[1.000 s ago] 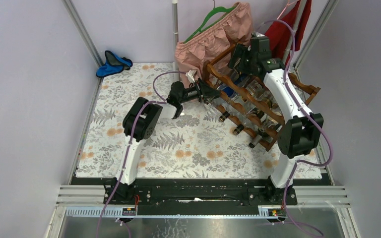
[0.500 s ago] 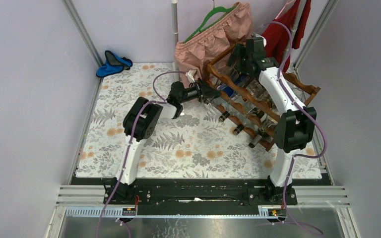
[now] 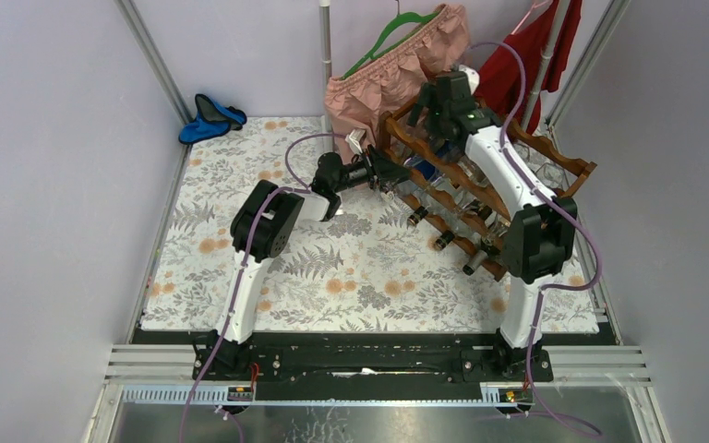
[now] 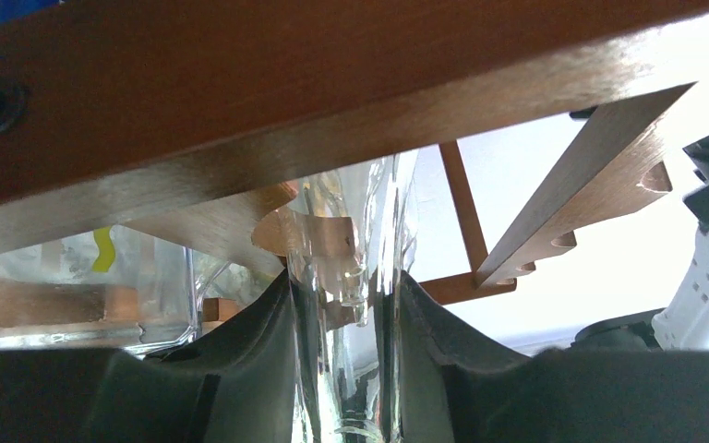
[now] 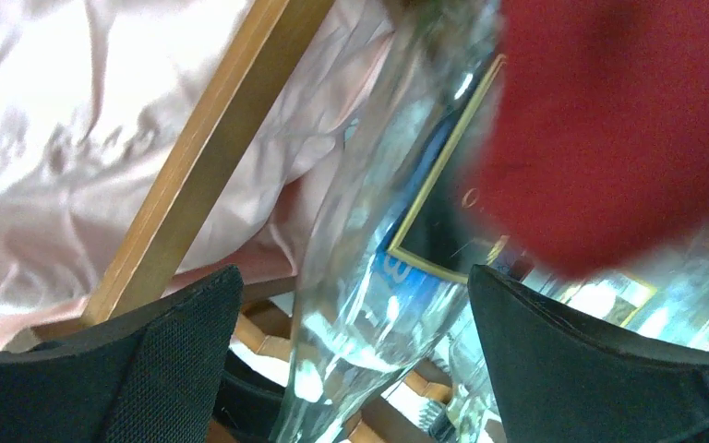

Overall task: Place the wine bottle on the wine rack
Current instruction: Place the wine bottle in the wine rack.

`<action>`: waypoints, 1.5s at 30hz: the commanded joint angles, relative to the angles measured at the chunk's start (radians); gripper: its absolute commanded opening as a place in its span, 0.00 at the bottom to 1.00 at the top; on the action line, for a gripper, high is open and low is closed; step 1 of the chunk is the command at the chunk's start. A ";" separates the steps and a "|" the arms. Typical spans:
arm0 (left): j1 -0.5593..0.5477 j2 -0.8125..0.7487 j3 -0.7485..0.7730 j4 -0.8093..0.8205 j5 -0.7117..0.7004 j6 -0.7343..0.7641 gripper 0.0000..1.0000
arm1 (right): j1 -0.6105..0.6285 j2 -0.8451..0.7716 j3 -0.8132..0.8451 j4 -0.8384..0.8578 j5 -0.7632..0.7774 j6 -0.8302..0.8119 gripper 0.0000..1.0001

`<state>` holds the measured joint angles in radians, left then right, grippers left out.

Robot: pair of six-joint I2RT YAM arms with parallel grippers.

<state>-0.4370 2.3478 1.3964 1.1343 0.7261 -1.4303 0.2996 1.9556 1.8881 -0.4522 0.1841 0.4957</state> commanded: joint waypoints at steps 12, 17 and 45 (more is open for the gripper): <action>0.011 -0.019 0.080 0.301 -0.122 0.034 0.00 | 0.141 -0.038 0.052 -0.007 0.272 -0.038 1.00; 0.011 -0.016 0.087 0.298 -0.123 0.033 0.00 | 0.129 -0.040 0.022 0.004 0.284 0.025 1.00; 0.011 0.004 0.111 0.292 -0.105 0.034 0.00 | 0.036 0.097 0.061 -0.052 0.168 0.161 0.96</action>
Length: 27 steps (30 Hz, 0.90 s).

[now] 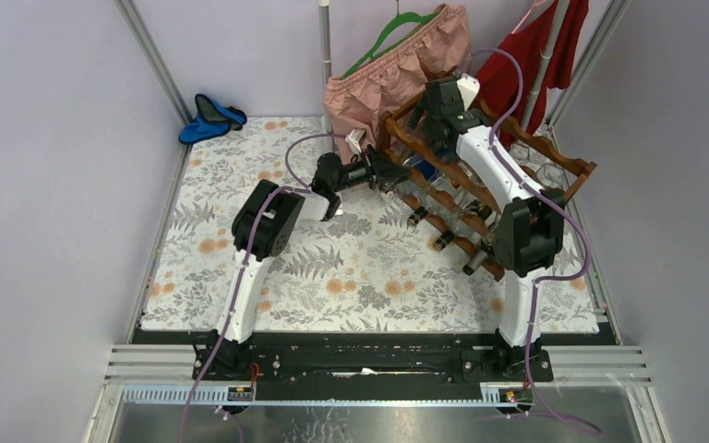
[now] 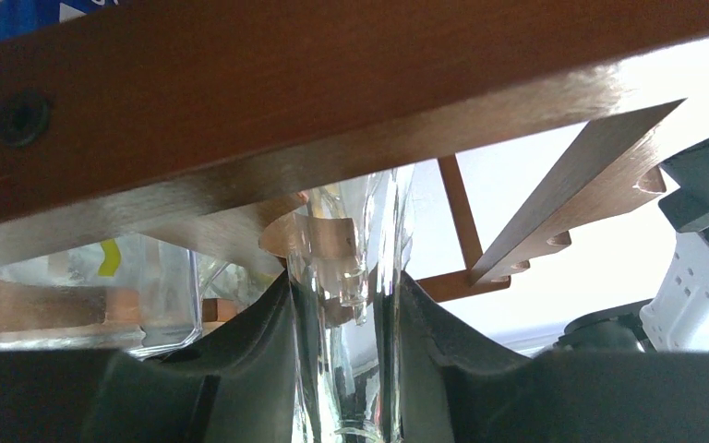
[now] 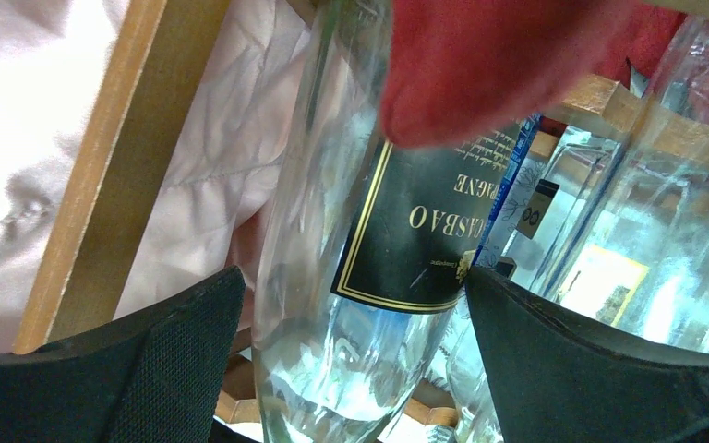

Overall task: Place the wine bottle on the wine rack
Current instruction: Place the wine bottle in the wine rack.

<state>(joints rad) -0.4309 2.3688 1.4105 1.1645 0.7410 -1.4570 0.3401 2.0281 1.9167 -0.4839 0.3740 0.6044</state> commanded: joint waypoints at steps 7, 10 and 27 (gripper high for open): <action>0.004 -0.009 0.105 0.262 -0.114 0.061 0.00 | -0.013 0.017 0.007 -0.033 -0.053 0.091 0.99; 0.005 -0.004 0.104 0.268 -0.116 0.059 0.00 | -0.016 0.030 0.010 -0.033 -0.056 0.098 0.99; 0.005 -0.001 0.116 0.255 -0.109 0.062 0.00 | -0.038 0.059 0.018 -0.016 -0.099 0.123 0.89</action>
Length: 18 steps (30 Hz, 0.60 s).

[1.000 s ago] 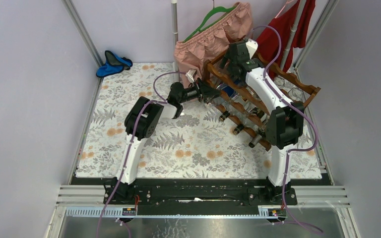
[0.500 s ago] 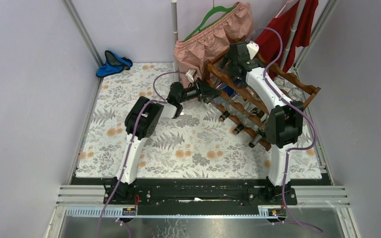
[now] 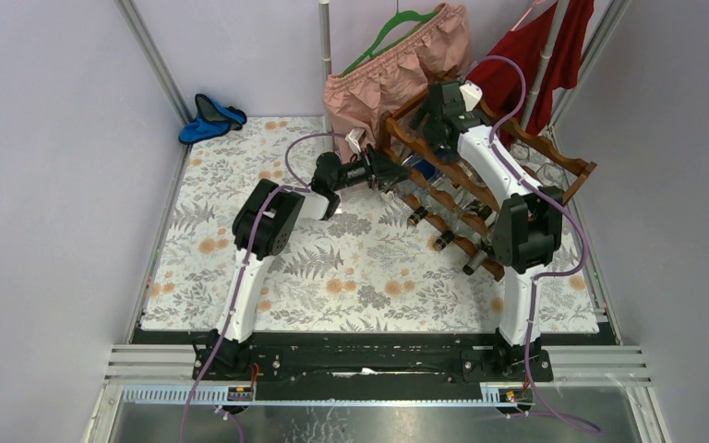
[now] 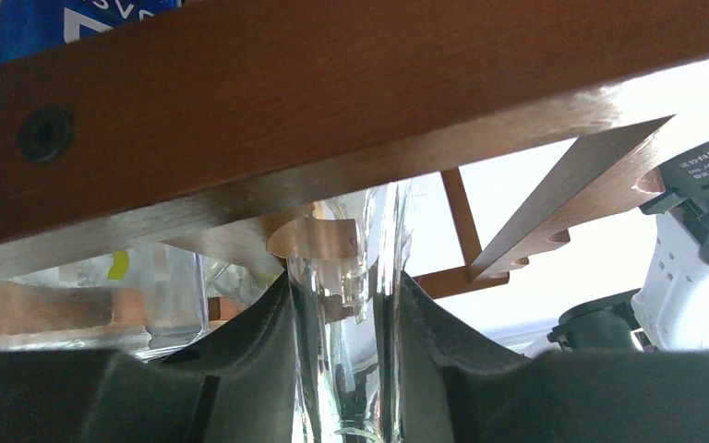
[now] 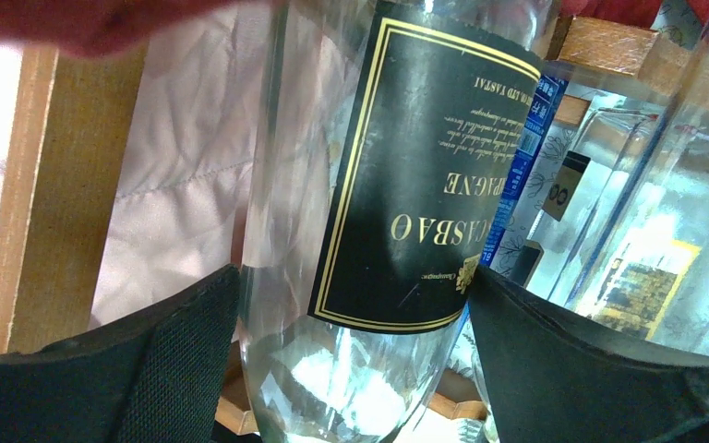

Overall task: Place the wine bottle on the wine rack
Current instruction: Place the wine bottle in the wine rack.

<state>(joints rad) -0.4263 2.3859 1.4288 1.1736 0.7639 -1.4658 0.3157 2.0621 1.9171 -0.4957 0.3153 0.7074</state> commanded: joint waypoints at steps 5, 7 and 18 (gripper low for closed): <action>0.000 -0.016 0.110 0.244 -0.128 0.069 0.00 | -0.016 0.014 0.011 0.014 -0.055 0.007 0.80; 0.000 -0.016 0.115 0.242 -0.127 0.068 0.00 | -0.016 0.006 0.010 0.025 -0.064 -0.006 0.77; 0.000 -0.019 0.120 0.238 -0.137 0.056 0.00 | -0.016 -0.086 -0.060 0.157 -0.076 -0.044 0.62</action>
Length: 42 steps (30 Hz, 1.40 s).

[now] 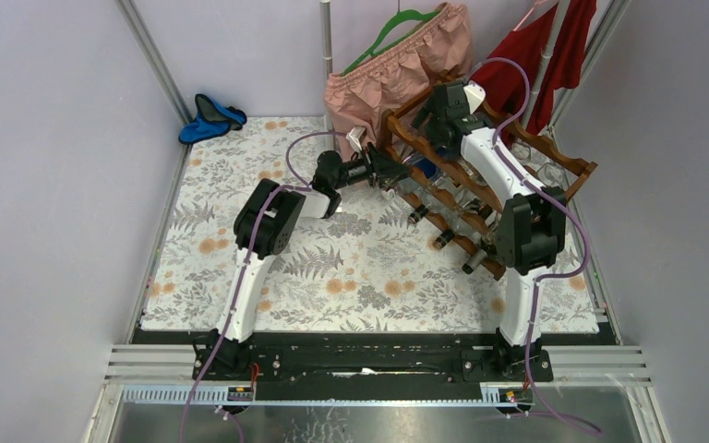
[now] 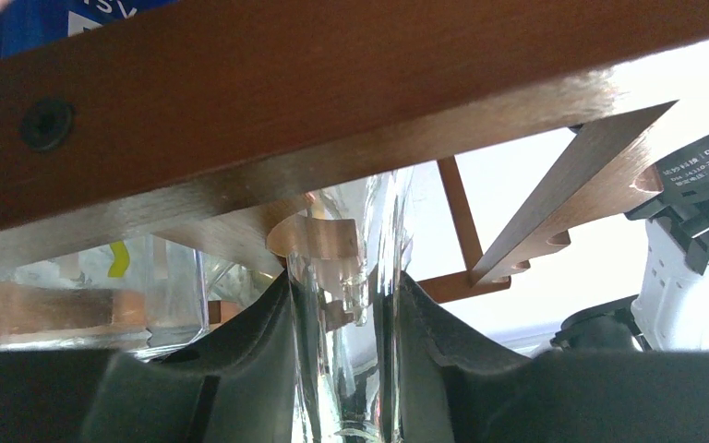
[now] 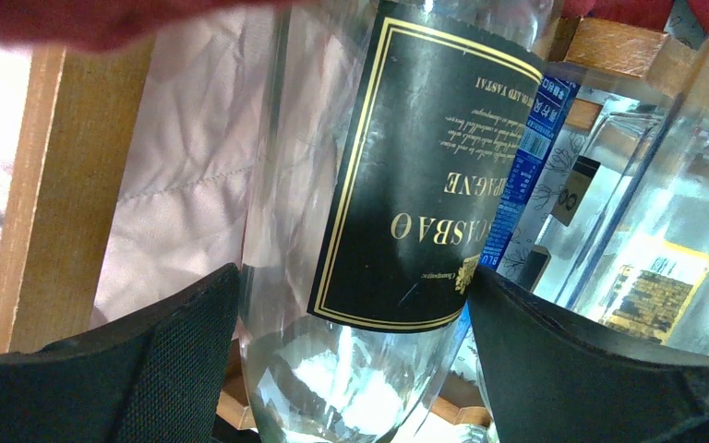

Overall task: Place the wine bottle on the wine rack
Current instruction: Place the wine bottle in the wine rack.

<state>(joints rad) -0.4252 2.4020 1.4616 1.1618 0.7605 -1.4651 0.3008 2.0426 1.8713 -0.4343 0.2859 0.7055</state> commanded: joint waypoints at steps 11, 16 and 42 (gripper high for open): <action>-0.001 -0.031 0.113 0.269 -0.130 0.042 0.00 | 0.019 -0.133 -0.067 0.205 -0.024 -0.107 0.61; -0.001 -0.029 0.121 0.273 -0.138 0.032 0.00 | 0.020 -0.131 -0.029 0.177 -0.026 -0.125 0.82; 0.016 -0.046 0.063 0.372 -0.154 -0.005 0.00 | 0.071 -0.309 -0.059 0.109 -0.092 -0.276 1.00</action>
<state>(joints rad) -0.4225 2.4153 1.4746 1.1812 0.7437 -1.5124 0.3435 1.8496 1.8381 -0.3794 0.2176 0.5190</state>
